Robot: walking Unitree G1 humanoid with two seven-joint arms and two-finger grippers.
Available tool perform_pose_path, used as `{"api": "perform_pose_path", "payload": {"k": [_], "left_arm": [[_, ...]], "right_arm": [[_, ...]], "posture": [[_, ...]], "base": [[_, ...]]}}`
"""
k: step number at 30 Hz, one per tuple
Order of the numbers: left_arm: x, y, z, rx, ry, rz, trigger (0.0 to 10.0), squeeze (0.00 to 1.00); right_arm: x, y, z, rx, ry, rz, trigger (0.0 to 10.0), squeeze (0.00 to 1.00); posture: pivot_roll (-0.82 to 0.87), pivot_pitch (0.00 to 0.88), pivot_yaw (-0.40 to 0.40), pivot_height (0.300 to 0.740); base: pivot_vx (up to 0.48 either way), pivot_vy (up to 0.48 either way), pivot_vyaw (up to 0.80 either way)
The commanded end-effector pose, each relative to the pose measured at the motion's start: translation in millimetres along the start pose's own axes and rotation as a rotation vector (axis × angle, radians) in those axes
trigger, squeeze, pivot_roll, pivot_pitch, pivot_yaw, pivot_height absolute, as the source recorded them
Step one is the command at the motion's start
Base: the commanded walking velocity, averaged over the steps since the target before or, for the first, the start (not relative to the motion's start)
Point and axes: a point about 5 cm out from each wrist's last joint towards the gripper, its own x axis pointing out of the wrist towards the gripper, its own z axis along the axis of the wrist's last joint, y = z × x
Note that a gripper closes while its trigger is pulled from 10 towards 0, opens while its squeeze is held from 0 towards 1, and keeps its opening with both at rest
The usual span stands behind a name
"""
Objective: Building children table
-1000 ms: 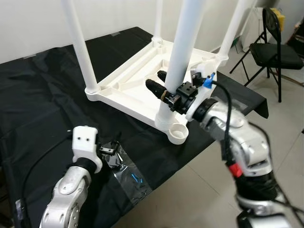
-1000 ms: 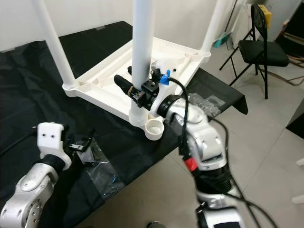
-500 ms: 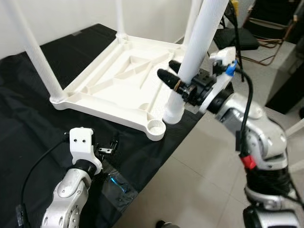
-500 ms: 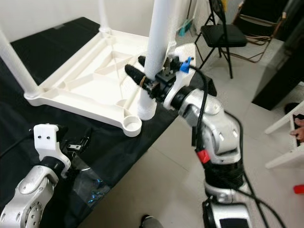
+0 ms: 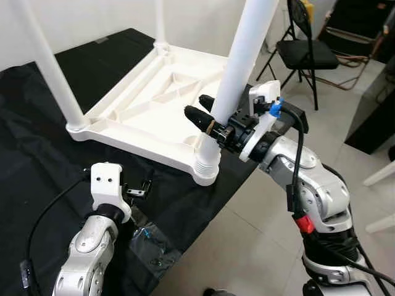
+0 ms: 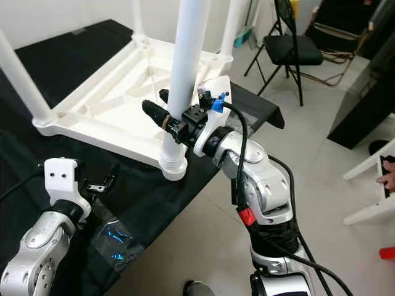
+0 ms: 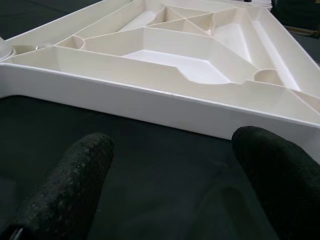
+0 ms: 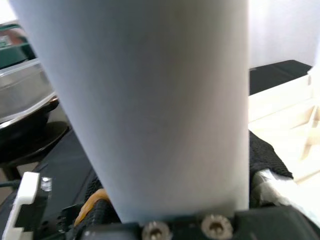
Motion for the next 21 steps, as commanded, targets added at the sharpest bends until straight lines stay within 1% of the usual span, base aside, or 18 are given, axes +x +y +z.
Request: {"api": "perform_pose_path", "payload": {"k": [1, 11, 13, 16, 19, 21], "left_arm": [[-1.7, -0.5, -5.4, 0.008, 0.024, 0.002, 10.0, 0.00], [-0.6, -1.0, -7.5, 0.025, 0.040, -0.001, 10.0, 0.00], [-0.6, -4.1, -8.8, 0.055, 0.051, -0.022, 10.0, 0.00], [-0.4, -5.6, -8.8, 0.068, 0.049, -0.024, 10.0, 0.00], [0.2, -5.0, -8.7, 0.063, 0.048, -0.014, 10.0, 0.00], [1.2, -3.8, -9.3, 0.060, 0.059, -0.007, 10.0, 0.00]], "right_arm": [[0.1, 1.7, 8.9, -0.035, -0.038, 0.000, 10.0, 0.00], [2.3, -1.0, 10.4, -0.053, -0.036, -0.003, 10.0, 0.00], [3.4, -1.5, 11.2, -0.055, -0.039, -0.003, 10.0, 0.00], [4.3, -0.6, 10.6, -0.053, -0.039, 0.002, 10.0, 0.00], [4.8, 0.1, 9.9, -0.050, -0.038, 0.003, 10.0, 0.00], [5.3, 0.6, 9.2, -0.048, -0.038, 0.003, 10.0, 0.00]], "posture": [[-0.04, 0.134, -0.042, 0.740], [-0.04, 0.140, -0.038, 0.740], [-0.04, 0.140, -0.041, 0.740], [-0.03, 0.141, -0.042, 0.740], [-0.03, 0.141, -0.043, 0.740], [-0.03, 0.140, -0.042, 0.740]], "base": [[0.000, 0.000, 0.00], [0.000, 0.000, 0.00], [0.000, -0.480, 0.00], [0.000, -0.480, 0.00], [0.000, -0.480, 0.00], [0.000, 0.000, 0.00]]}}
